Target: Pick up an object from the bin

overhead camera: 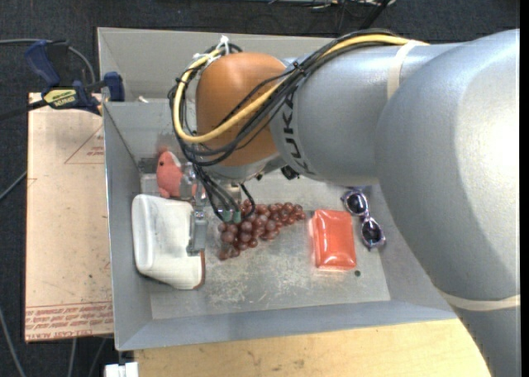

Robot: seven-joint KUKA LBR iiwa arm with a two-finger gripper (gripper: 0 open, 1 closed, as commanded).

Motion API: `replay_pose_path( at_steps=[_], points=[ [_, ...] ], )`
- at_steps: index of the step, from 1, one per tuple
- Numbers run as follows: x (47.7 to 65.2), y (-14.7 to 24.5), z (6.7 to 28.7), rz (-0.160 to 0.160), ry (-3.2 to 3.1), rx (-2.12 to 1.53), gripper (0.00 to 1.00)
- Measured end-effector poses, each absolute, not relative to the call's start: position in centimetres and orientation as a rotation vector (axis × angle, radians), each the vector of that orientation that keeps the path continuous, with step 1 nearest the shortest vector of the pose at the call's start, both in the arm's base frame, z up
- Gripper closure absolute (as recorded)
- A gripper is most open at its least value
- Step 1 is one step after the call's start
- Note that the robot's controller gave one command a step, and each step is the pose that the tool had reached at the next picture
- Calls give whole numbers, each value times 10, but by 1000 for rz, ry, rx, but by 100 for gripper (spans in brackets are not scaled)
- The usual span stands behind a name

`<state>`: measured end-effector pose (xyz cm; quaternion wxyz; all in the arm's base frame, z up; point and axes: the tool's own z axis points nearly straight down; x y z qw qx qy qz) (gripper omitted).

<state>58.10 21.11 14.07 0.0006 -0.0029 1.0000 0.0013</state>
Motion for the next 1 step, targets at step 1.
replay_pose_path(
  at_steps=[1],
  points=[
    [582,167,128,-1,3144,-80,0]
  ],
)
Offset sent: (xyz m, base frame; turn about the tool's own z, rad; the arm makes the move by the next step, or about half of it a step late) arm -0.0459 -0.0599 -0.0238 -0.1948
